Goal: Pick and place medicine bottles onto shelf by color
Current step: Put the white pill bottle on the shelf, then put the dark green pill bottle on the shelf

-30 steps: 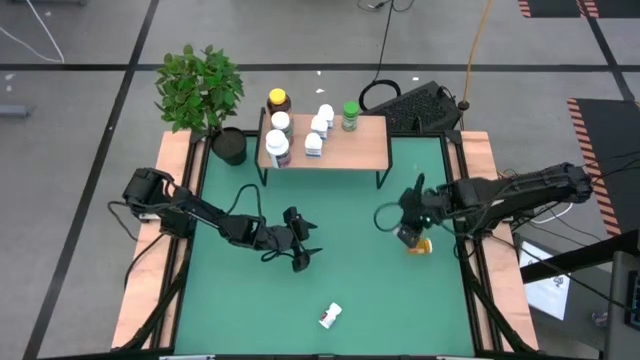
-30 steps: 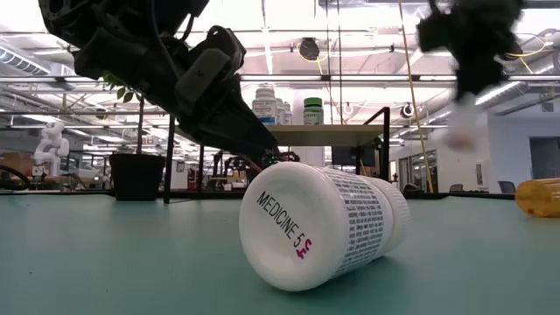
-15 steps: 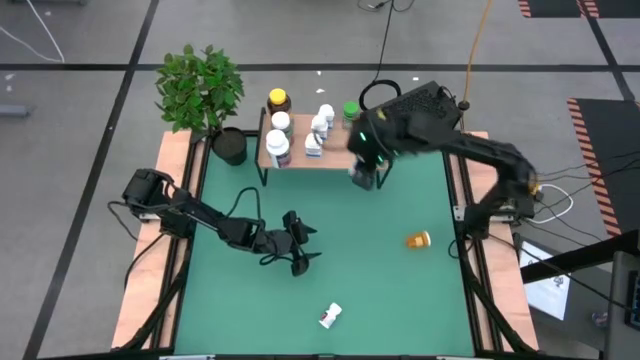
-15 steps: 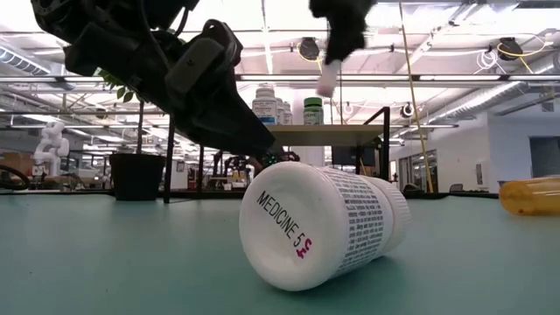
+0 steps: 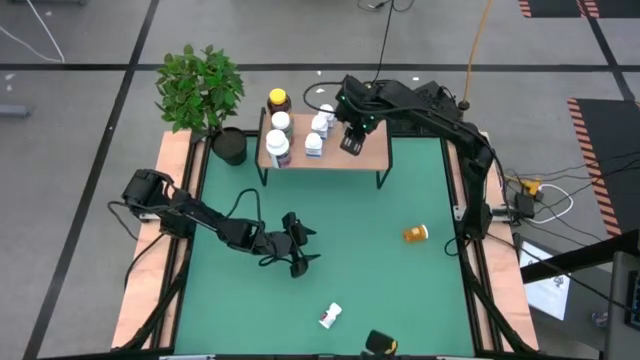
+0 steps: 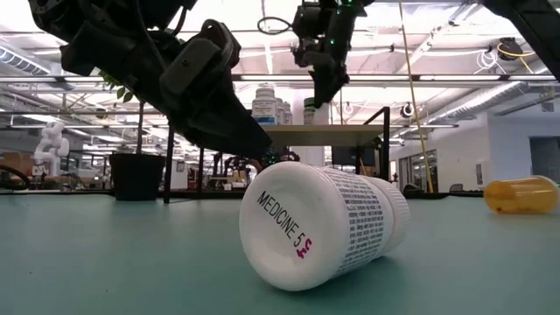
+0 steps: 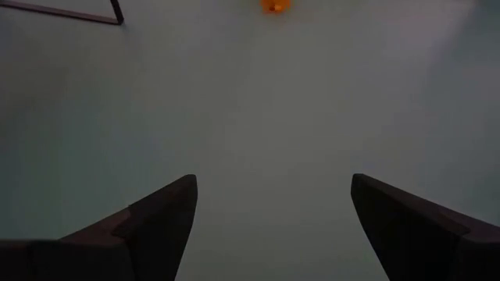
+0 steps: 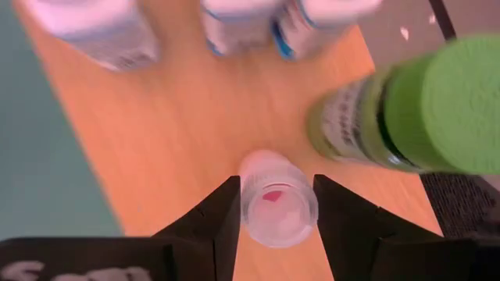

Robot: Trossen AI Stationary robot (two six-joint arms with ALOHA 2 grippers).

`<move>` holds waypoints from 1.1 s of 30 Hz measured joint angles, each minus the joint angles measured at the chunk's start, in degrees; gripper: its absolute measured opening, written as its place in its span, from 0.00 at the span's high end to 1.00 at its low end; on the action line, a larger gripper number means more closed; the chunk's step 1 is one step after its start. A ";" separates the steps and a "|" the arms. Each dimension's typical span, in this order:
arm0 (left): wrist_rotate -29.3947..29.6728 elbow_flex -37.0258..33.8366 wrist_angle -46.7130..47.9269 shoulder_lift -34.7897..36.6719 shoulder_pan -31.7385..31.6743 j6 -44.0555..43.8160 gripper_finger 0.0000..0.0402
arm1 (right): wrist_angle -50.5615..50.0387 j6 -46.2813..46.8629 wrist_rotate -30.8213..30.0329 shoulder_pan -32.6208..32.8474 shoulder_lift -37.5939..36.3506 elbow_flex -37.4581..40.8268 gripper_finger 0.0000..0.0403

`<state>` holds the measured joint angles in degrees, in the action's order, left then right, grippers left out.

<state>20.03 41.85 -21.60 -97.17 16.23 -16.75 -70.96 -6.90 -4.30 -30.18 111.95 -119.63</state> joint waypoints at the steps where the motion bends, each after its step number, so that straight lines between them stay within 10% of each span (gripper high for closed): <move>1: 0.00 0.00 0.07 0.00 0.00 -0.03 0.15 | -0.36 -0.04 0.01 -0.40 0.27 0.00 0.66; 33: 0.00 0.00 -0.05 0.00 0.00 0.50 0.15 | 2.59 0.01 1.58 -0.43 -3.13 0.02 0.52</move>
<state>20.03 41.85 -21.65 -97.17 16.23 -16.26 -68.37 -6.89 -2.72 -30.61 108.82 -119.61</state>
